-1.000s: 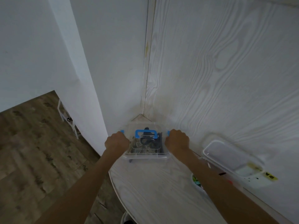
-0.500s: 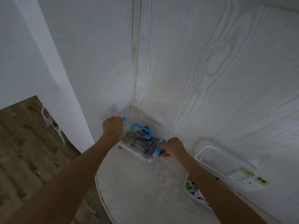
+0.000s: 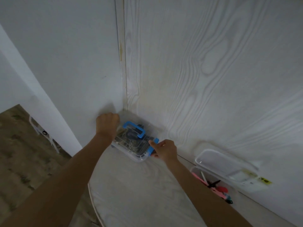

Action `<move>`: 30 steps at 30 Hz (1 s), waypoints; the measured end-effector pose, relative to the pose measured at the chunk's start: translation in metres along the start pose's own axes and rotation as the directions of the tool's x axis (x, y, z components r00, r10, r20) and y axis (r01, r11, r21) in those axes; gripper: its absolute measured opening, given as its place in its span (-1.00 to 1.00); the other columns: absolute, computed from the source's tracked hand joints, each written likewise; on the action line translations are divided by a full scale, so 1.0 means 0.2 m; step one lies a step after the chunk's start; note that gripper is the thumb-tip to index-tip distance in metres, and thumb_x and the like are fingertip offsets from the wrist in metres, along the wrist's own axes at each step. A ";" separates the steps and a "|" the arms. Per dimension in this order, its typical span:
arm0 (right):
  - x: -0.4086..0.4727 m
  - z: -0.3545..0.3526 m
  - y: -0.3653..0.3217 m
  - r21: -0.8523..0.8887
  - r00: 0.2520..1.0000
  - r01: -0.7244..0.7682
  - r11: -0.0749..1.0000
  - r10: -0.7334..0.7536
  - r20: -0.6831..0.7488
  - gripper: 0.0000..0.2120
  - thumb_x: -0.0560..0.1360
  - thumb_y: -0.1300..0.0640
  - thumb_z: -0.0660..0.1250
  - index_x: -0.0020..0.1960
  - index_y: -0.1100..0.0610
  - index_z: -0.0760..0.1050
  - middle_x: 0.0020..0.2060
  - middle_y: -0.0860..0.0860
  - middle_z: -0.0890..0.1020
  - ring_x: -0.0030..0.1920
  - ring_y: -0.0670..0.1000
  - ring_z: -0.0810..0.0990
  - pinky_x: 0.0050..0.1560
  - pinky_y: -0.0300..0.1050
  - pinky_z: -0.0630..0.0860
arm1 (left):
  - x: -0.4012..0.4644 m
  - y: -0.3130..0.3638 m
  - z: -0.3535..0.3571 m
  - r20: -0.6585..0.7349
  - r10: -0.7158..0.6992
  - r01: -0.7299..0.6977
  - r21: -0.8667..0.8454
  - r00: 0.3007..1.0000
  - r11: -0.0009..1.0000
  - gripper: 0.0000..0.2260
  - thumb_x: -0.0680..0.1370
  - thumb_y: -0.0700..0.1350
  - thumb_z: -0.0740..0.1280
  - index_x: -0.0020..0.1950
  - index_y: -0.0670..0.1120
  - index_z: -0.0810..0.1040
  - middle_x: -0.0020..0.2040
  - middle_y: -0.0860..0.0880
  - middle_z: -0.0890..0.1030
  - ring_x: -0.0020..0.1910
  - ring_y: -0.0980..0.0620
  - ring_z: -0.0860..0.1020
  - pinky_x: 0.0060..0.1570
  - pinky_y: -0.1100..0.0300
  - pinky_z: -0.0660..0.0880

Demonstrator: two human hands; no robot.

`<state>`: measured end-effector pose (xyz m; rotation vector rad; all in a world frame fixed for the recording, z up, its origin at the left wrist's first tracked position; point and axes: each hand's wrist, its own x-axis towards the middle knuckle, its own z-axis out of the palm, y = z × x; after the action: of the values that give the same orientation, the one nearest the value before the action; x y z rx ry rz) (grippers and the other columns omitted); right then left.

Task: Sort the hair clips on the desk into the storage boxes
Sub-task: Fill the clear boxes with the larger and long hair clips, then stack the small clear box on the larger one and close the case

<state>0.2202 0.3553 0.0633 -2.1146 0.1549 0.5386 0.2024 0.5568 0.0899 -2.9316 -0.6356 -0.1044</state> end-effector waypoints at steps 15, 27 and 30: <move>-0.37 -0.78 0.23 -0.345 0.842 0.487 0.802 -0.537 -0.059 -0.89 0.52 0.12 0.27 -0.07 -0.04 0.55 -0.16 -0.19 0.61 -0.16 -0.18 0.57 -0.04 -0.31 0.47 | -0.35 0.56 -0.31 -0.075 0.312 -0.275 -0.689 0.947 0.671 -0.78 0.56 -0.16 0.23 0.17 0.01 0.53 0.19 0.03 0.56 0.15 0.04 0.54 0.09 0.20 0.42; -0.55 -1.16 0.70 -0.680 0.790 0.385 0.624 -0.604 -0.108 -0.45 0.50 -0.18 0.02 0.38 0.07 0.34 0.11 0.03 0.53 0.13 0.03 0.48 0.12 -0.12 0.36 | -0.62 1.12 -0.30 -0.193 0.561 -0.562 -0.551 0.805 0.616 -0.46 0.47 0.33 0.07 0.25 0.05 0.52 0.04 0.03 0.60 0.08 0.01 0.49 0.04 0.12 0.44; -0.59 -1.12 0.77 -0.681 0.773 0.469 0.562 -0.635 0.008 -0.52 0.48 -0.20 0.07 0.26 0.00 0.47 0.00 0.01 0.55 0.03 0.00 0.49 0.05 -0.12 0.39 | -0.67 1.05 -0.25 -0.269 0.722 -0.756 -0.402 0.637 0.517 -0.45 0.43 0.34 0.03 0.11 0.06 0.62 -0.06 0.06 0.62 -0.04 0.04 0.52 -0.01 0.10 0.48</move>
<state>0.1374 0.0741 0.1064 -2.7239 -0.6720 -0.0984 0.1660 0.3052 0.1000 -3.3421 0.8441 -0.3007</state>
